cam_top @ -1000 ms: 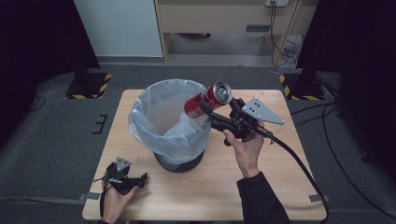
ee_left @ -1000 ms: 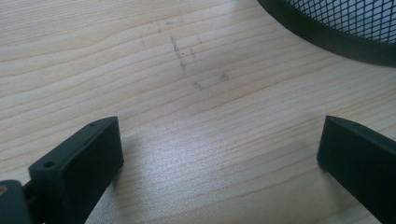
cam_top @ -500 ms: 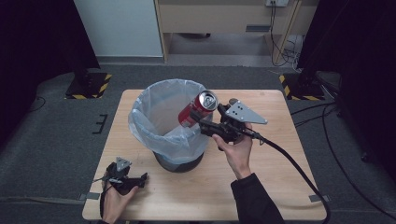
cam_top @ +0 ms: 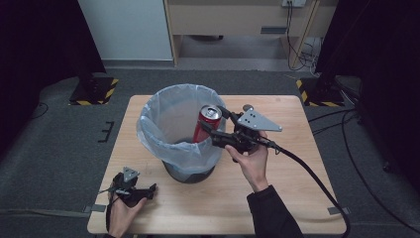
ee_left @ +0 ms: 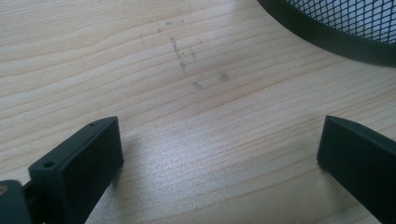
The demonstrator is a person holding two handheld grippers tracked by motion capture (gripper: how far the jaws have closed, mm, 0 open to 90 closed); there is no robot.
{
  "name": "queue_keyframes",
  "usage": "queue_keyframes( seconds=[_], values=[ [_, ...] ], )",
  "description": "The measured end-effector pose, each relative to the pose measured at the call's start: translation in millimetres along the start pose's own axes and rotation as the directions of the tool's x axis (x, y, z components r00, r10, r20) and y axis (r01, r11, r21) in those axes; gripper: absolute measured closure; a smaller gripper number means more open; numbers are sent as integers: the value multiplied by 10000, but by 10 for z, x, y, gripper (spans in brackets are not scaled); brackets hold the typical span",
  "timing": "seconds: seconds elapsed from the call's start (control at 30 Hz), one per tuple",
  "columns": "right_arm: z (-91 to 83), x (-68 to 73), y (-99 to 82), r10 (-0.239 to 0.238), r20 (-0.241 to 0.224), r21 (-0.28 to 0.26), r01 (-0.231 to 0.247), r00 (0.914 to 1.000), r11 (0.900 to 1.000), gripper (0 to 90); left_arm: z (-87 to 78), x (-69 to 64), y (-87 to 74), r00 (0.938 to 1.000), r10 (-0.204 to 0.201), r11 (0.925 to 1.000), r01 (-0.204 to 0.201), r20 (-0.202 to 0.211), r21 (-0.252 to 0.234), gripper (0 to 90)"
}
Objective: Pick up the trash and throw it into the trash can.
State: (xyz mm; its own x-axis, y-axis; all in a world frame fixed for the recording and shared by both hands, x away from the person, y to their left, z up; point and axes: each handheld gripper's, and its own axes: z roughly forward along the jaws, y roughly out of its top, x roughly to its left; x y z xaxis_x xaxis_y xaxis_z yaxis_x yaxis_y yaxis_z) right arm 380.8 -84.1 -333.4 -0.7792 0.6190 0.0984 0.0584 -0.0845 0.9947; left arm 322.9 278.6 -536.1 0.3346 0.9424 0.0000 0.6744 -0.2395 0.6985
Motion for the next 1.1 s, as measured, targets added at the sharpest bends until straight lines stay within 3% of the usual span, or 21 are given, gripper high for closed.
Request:
queue_keyframes(
  seconds=[0.07, 0.13, 0.5, 0.8, 1.1],
  values=[
    [-14, 1, 15, -7, 10, -74, 7, 10000, 10000, 329, 0, 0, 0, 10000, -2, 10000, 2, 0, -2, 0],
    [-37, 1, 39, -59, -21, -148, 59, 10000, 9999, 399, 0, 0, 0, 10000, -2, 10000, 2, 0, -1, 0],
    [-101, -26, 109, -291, 294, -358, 302, 9991, 9989, 339, 0, -1, 0, 10000, 14, 10000, -14, 12, 3, 0],
    [-454, -119, 299, -470, 1031, -549, 528, 9936, 9971, 252, 0, -4, 1, 10000, 16, 10000, -16, 11, 1, 0],
    [-752, -248, 171, -298, 1511, -205, 332, 9881, 9992, 209, 0, -6, 0, 10000, 12, 10000, -12, 11, -1, 0]
  ],
)
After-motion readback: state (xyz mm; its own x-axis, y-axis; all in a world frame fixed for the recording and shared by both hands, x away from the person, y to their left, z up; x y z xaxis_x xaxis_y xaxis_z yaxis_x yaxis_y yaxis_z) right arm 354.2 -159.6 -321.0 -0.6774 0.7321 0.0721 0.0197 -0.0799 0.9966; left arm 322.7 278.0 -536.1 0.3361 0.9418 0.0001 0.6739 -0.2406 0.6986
